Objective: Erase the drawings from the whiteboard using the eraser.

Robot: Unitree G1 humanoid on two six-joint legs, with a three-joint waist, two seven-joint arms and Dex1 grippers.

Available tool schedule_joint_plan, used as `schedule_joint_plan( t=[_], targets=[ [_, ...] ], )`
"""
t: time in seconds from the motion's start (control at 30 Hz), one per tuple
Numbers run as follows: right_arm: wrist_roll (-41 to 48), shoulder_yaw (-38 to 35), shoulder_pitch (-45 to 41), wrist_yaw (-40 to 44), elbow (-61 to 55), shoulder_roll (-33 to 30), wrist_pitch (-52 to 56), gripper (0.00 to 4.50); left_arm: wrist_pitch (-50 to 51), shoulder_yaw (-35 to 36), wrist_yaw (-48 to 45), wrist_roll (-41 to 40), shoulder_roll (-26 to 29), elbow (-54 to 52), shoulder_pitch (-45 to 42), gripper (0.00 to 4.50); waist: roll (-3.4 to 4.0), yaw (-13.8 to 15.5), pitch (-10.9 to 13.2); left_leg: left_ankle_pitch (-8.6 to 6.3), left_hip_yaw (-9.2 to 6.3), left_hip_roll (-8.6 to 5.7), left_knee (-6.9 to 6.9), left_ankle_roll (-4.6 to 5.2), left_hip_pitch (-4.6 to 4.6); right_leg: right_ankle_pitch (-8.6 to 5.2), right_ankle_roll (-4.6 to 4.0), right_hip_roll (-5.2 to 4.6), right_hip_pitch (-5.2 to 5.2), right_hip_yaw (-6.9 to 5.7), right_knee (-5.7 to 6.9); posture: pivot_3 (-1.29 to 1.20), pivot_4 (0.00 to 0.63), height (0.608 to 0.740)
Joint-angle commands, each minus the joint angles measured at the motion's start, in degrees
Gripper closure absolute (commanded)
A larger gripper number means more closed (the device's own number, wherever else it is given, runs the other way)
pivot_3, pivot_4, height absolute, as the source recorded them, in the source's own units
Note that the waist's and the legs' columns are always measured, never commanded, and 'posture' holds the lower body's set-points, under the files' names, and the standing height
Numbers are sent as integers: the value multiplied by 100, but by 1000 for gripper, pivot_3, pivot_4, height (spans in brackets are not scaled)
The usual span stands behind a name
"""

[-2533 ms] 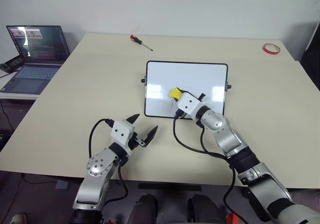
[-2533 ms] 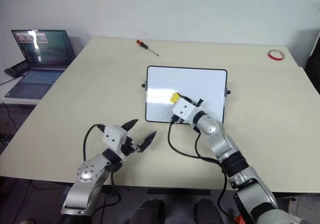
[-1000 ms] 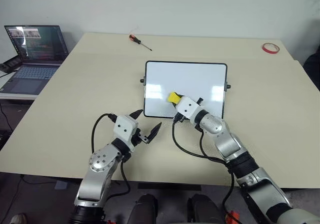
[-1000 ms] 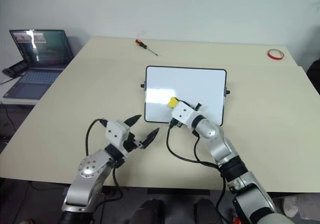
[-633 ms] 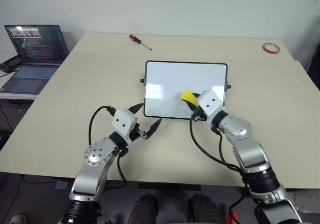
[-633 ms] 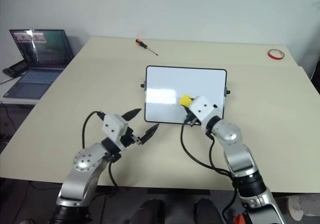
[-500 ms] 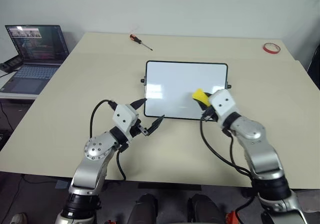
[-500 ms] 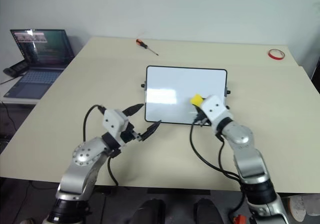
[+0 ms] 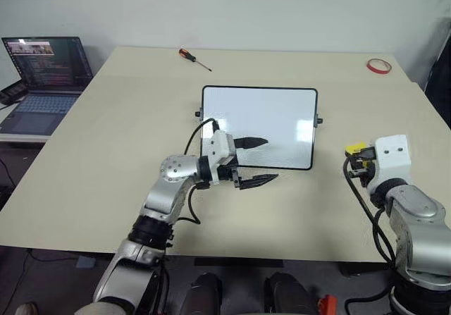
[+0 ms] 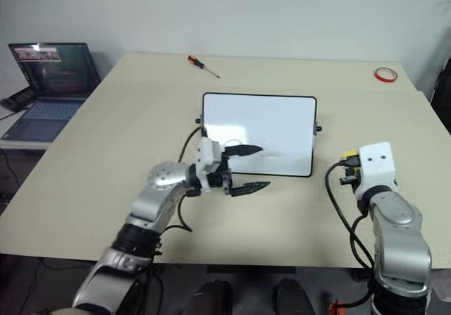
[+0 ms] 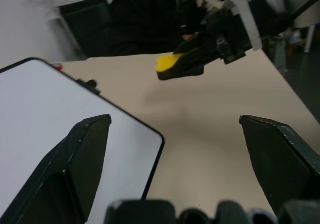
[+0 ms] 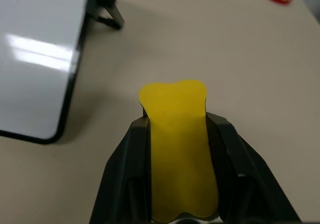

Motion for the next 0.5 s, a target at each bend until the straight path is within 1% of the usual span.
schedule_joint_plan(
  t=[0.03, 0.27, 0.4, 0.5],
  targets=[
    [173, -310, 58, -152, -151, 136, 46, 3329, -498, -172, -381, 126, -310, 703, -399, 0, 0, 2, 0, 0, 0, 0, 0, 0, 0, 0, 0, 0, 0, -1, 0, 0, 150, 740],
    [365, -294, 135, -350, 235, 273, -297, 3329, -967, -307, -678, 413, -673, 1661, -757, 0, 0, -13, 0, 0, 2, -1, 0, 1, 0, 0, 0, 9, -3, 3, 1, 0, 150, 740],
    [468, -244, 115, -440, 512, 305, -504, 3329, -1172, -201, -664, 461, -790, 1885, -868, 0, 0, -5, 0, 0, 1, -1, 2, 1, -1, 0, 1, 7, -1, 3, 1, 0, 150, 740],
    [513, -159, 79, -518, 774, 356, -721, 3329, -1272, -181, -684, 508, -780, 1985, -907, 0, 0, -13, 0, 0, 1, 0, 2, 1, -1, 0, 1, 8, -2, 3, 2, 0, 150, 740]
  ],
)
